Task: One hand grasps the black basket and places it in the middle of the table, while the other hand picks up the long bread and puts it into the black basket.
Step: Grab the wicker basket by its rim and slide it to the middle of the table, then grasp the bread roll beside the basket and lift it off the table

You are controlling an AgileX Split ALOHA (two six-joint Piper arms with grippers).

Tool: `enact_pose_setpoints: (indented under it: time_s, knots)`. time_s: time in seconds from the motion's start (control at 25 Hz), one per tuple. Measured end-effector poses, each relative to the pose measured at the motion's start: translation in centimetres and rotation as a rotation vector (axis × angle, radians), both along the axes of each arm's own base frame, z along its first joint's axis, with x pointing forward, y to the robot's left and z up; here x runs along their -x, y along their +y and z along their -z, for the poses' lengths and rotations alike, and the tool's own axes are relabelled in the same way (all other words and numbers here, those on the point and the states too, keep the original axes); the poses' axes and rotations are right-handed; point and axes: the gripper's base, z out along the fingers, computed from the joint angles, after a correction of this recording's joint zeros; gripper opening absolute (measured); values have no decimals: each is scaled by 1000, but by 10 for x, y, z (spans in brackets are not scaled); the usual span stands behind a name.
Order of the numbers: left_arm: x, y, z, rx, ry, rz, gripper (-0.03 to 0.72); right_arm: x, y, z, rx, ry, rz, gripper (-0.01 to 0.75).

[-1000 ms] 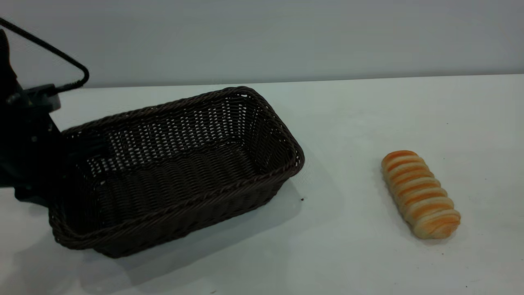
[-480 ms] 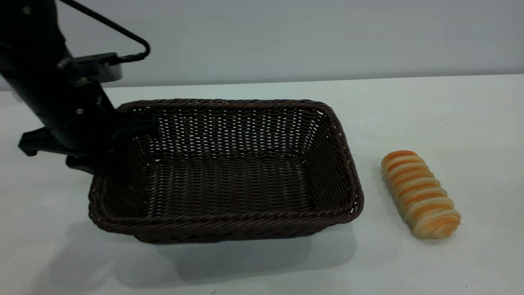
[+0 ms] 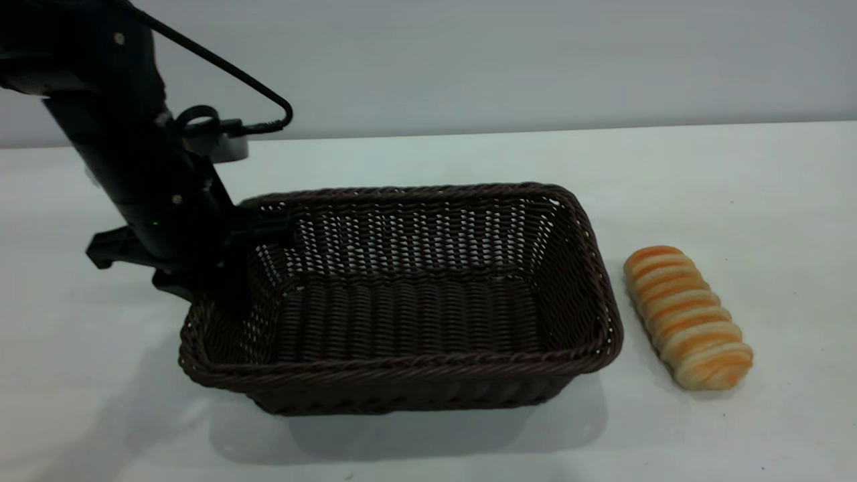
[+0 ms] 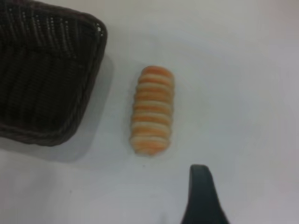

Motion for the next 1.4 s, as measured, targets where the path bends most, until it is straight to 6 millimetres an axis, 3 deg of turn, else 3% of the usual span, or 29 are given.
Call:
enact_pose_setpoints:
  time_s: [0.16,0.4,0.56,0.68,0.92,1.08,1.4]
  knots:
    - [-7,-3,-2,-2,17,40,188,-24,10,16,0,65,-5,492]
    - [-13,-6,-12,-11,74,74,525,-55,23,42,9,110,-23,541]
    - [-18,-5,-23,-54,116,126,643,-71,30,59,15,138,-33,578]
    - [-22,-1,-33,-121,155,183,644,-82,35,71,14,150,-41,584]
    - [-23,7,-56,-232,189,214,564,-101,43,102,16,189,-52,586]
    - [-21,11,-95,-247,87,200,545,-113,47,128,19,227,-55,586]
    - [0,18,-184,-193,-164,173,544,-135,36,179,-18,262,16,587]
